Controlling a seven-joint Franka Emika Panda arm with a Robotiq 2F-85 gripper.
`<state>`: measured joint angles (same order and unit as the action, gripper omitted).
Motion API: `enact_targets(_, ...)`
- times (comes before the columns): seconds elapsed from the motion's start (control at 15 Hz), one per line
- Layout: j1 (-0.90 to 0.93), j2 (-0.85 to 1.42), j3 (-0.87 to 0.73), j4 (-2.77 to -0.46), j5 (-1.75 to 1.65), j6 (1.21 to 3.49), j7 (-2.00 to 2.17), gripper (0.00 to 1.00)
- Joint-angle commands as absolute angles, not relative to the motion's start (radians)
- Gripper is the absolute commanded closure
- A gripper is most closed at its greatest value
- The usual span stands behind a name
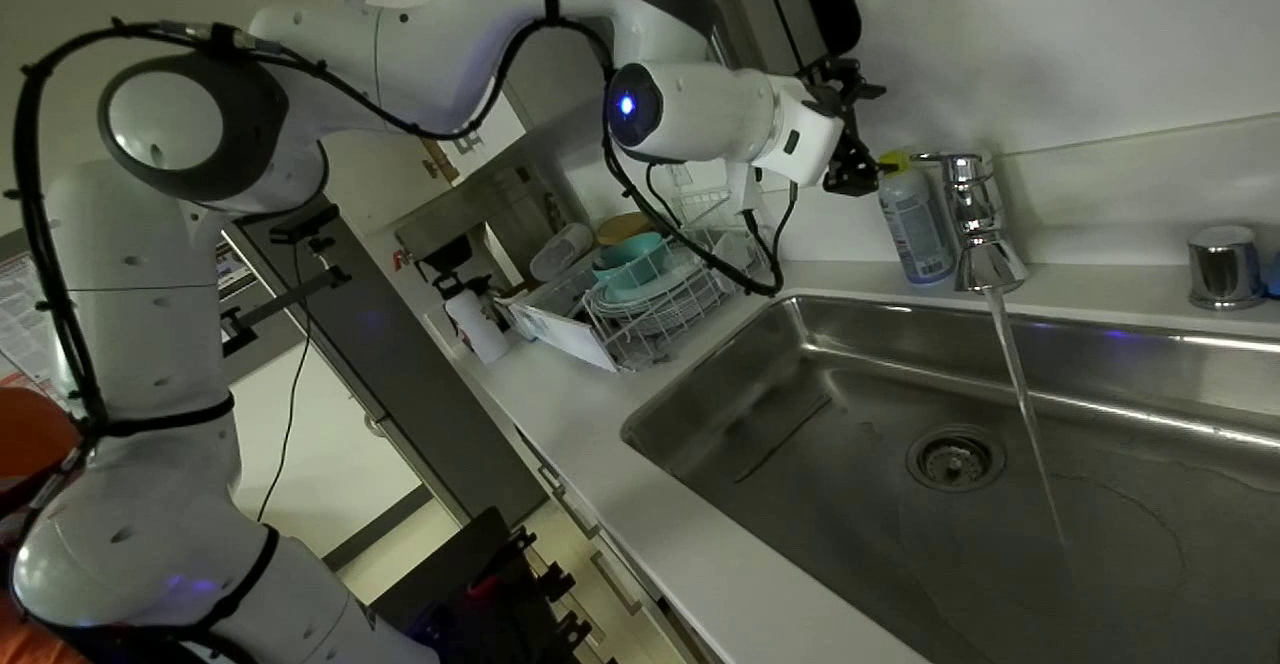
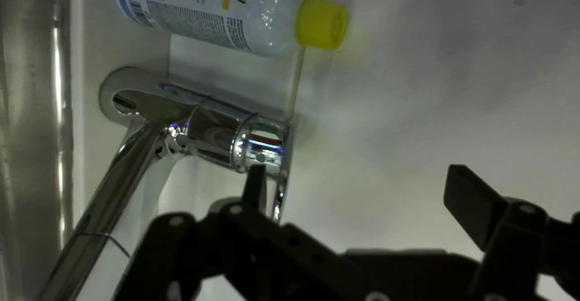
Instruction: Flip the faucet open
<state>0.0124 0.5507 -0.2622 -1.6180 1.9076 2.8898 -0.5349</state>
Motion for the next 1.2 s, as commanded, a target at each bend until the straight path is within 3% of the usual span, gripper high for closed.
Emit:
enact_targets(0.0,0.011,0.535,-0.265,-1.631,1.907,2.885,-0.545,0.00)
enact_targets(1.13,-0.040,0.252,-0.291,-1.922,1.584,2.707,-0.472,0.00)
